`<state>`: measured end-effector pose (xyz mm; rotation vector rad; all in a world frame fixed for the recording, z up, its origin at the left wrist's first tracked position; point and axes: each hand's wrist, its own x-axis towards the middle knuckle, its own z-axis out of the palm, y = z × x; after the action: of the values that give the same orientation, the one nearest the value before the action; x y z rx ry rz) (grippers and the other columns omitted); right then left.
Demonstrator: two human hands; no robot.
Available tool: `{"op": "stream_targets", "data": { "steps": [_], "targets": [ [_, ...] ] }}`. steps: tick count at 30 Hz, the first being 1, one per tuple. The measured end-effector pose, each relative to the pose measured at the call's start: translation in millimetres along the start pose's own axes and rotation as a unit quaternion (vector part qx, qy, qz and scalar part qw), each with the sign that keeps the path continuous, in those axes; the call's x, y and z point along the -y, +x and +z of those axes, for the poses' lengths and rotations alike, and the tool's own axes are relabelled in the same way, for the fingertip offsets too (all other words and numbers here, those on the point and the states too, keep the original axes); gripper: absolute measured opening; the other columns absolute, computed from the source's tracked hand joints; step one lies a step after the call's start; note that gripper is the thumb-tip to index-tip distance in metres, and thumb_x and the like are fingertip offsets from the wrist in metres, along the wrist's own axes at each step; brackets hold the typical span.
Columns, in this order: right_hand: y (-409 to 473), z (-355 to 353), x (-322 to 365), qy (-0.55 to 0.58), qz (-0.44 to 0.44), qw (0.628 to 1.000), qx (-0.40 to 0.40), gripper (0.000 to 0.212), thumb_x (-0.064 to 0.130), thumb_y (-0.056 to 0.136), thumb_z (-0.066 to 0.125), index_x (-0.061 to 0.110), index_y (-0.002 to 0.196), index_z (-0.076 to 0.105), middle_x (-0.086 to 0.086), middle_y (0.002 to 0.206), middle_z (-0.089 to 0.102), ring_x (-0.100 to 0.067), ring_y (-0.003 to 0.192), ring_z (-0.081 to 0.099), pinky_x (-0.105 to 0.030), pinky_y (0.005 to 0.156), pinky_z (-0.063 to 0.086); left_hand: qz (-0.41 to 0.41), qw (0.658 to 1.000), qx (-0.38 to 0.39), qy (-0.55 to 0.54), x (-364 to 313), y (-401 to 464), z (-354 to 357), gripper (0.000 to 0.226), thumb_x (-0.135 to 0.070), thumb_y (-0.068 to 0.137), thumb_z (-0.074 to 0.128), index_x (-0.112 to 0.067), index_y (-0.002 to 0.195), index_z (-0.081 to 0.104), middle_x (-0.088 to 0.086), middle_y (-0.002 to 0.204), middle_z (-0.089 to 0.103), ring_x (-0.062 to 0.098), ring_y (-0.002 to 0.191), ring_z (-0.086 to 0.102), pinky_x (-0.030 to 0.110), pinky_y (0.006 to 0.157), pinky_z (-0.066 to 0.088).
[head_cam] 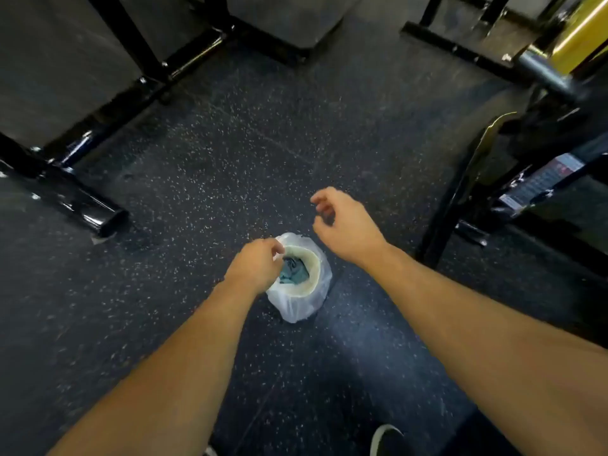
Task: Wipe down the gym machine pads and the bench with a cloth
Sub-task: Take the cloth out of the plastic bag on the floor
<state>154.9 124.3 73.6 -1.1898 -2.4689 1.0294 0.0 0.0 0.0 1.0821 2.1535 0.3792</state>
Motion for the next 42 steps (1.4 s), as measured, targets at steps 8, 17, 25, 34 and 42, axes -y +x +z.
{"op": "stream_targets", "data": {
  "steps": [8,17,25,34,42],
  "targets": [
    [15,100,-90,-0.033,0.058,0.994,0.09,0.036,0.005,0.088,0.056,0.024,0.118,0.062,0.0,0.116,0.062,-0.019,0.102,0.062,-0.043,0.095,0.054,0.01,0.992,0.086,0.095,32,84,122,0.029,-0.017,0.098,0.057,-0.022,0.122,0.07,0.004,0.116,0.071,0.026,0.101,0.065,0.036,0.089,0.052],
    [17,103,-139,-0.014,0.055,0.997,0.049,0.032,0.01,0.092,0.057,0.028,0.119,0.06,0.009,0.112,0.059,-0.01,0.1,0.06,-0.038,0.092,0.055,-0.008,0.97,0.087,0.227,49,130,179,0.043,-0.014,0.099,0.056,-0.011,0.141,0.049,0.014,0.142,0.052,0.033,0.123,0.058,0.044,0.101,0.051],
    [4,110,-142,-0.018,0.043,0.997,0.062,0.028,0.015,0.097,0.057,0.03,0.12,0.058,0.012,0.116,0.057,-0.006,0.1,0.059,-0.035,0.091,0.055,-0.055,0.959,0.139,0.24,42,137,180,0.034,-0.035,0.096,0.056,-0.018,0.124,0.069,0.007,0.127,0.068,0.03,0.118,0.064,0.047,0.104,0.051],
    [-4,93,-148,-0.032,0.052,0.996,0.063,0.024,0.017,0.095,0.057,0.031,0.114,0.061,0.013,0.11,0.056,-0.007,0.097,0.06,-0.036,0.088,0.055,-0.033,0.968,0.077,0.237,38,129,177,0.024,-0.019,0.102,0.051,-0.014,0.116,0.07,0.005,0.114,0.07,0.026,0.107,0.067,0.039,0.092,0.054],
    [6,101,-153,0.01,0.074,0.993,0.087,0.025,0.013,0.093,0.06,0.029,0.111,0.063,0.009,0.111,0.057,-0.006,0.097,0.06,-0.031,0.09,0.054,0.091,0.987,0.077,0.108,56,127,142,0.013,-0.028,0.093,0.057,-0.016,0.097,0.058,-0.003,0.092,0.054,0.017,0.082,0.056,0.033,0.071,0.045]
  ]
}}
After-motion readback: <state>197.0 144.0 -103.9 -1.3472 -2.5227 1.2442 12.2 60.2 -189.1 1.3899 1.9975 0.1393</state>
